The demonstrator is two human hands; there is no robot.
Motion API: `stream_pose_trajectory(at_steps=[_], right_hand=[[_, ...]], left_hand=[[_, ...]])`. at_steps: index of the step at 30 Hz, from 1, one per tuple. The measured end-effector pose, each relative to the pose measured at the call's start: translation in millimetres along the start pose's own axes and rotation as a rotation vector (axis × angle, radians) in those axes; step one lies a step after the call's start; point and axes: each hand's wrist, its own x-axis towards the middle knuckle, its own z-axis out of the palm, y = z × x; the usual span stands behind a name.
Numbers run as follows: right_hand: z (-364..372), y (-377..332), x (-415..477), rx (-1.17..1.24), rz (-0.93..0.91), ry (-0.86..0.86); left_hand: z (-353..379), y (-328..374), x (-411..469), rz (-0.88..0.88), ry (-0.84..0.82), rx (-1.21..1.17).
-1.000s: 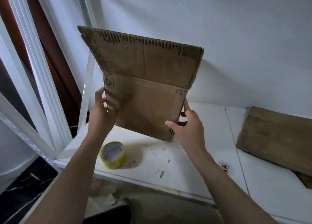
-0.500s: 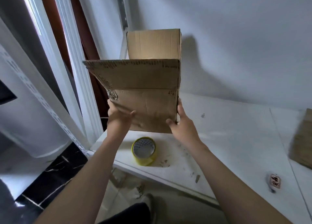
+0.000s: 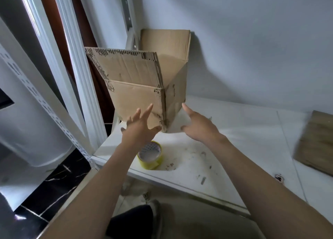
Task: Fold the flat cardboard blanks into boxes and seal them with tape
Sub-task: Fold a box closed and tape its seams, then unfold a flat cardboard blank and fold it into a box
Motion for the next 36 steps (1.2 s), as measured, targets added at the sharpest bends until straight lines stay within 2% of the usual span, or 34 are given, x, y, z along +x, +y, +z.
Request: stream_pose_trajectory(at_steps=[6, 10, 17, 21, 25, 29, 31, 36], right_hand=[[-50.8, 76.4, -78.3, -0.102, 0.156, 0.137], [-84.5, 137.8, -131.4, -0.117, 0.269, 0.169], [-162.5, 267.1, -231.9, -0.054, 0.506, 0.26], [-186.5, 326.5, -266.3, -0.081, 0.644, 0.212], [-195.4, 386.5, -290.3, -0.124, 0.717, 0.192], [-206.6, 399.4, -301.7, -0.111, 0.763, 0.156], [-212.3, 400.5, -303.2, -0.087, 0.781, 0.199], [-223.5, 393.7, -313.5, -0.077, 0.773, 0.272]], left_hand=[[25.8, 111.6, -50.1, 0.266, -0.034, 0.152], [64.5, 181.4, -67.3, 0.377, -0.09, 0.193], [160.9, 327.1, -89.4, 0.577, -0.296, 0.184], [201.6, 403.0, -95.5, 0.724, -0.46, 0.16], [241.1, 464.6, -106.4, 0.95, -0.492, 0.148], [268.3, 514.9, -131.9, 0.987, -0.549, 0.263], [281.7, 528.2, -131.9, 1.042, -0.57, 0.297], [268.2, 540.5, -108.0, 1.094, -0.724, 0.204]])
